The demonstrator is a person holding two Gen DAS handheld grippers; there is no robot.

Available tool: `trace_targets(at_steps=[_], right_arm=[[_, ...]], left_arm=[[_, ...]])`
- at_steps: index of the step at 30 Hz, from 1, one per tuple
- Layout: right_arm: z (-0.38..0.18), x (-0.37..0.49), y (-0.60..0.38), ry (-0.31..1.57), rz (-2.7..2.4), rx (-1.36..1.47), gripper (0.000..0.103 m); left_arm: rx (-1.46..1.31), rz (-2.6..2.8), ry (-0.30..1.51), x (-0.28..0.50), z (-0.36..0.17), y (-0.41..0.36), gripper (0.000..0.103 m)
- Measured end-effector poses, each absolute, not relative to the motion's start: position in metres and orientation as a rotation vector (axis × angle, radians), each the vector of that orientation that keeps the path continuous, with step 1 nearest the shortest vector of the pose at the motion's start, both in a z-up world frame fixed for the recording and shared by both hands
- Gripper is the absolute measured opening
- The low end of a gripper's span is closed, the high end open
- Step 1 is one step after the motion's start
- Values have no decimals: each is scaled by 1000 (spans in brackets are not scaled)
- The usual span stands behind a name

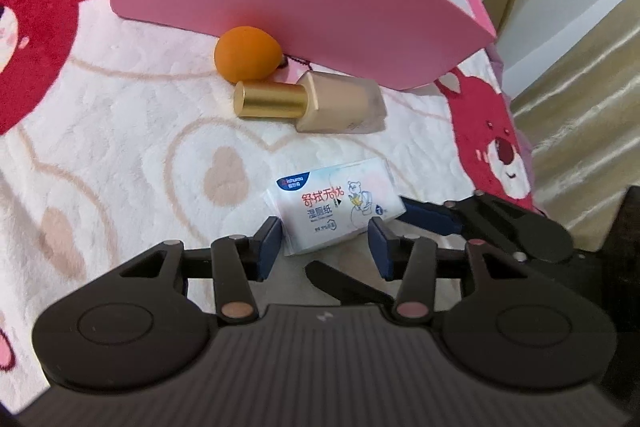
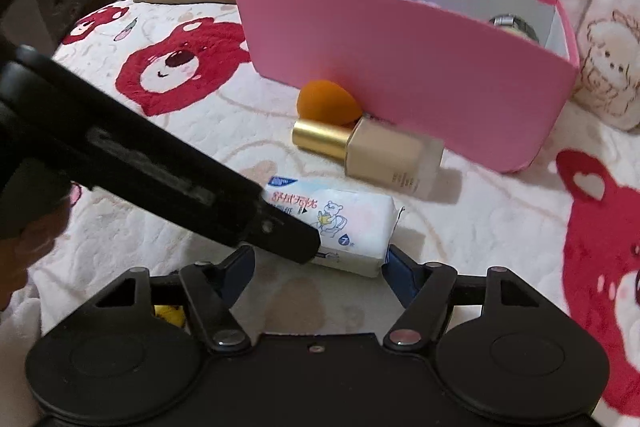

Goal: Organize objects
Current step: 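Lift the small wipes pack into the pink box and open the left gripper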

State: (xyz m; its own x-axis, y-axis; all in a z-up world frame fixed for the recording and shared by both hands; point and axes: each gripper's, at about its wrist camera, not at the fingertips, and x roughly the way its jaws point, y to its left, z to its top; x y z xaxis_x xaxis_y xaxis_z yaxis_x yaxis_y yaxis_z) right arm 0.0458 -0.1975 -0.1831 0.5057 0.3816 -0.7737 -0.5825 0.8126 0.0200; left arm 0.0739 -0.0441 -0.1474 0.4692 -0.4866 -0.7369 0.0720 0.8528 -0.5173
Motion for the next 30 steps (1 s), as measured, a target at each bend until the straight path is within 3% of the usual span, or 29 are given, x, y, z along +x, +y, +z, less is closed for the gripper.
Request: trace_targets(at_steps=[5, 7, 9, 19, 30], right_arm=[[-177, 36, -195, 878, 600, -220, 77], [-169, 30, -193, 856, 612, -195, 89], [-162, 24, -189, 819, 627, -225, 90], [-122, 2, -184, 713, 617, -204, 88], [-44, 24, -176, 636, 644, -161, 82]], left_arm=[[-398, -372, 1042, 59, -133, -42, 45], [-386, -400, 1062, 54, -129, -42, 45], [-394, -412, 1068, 47, -124, -40, 46], [-358, -451, 1020, 30, -85, -24, 46], [-247, -481, 959, 53, 6, -2, 46]])
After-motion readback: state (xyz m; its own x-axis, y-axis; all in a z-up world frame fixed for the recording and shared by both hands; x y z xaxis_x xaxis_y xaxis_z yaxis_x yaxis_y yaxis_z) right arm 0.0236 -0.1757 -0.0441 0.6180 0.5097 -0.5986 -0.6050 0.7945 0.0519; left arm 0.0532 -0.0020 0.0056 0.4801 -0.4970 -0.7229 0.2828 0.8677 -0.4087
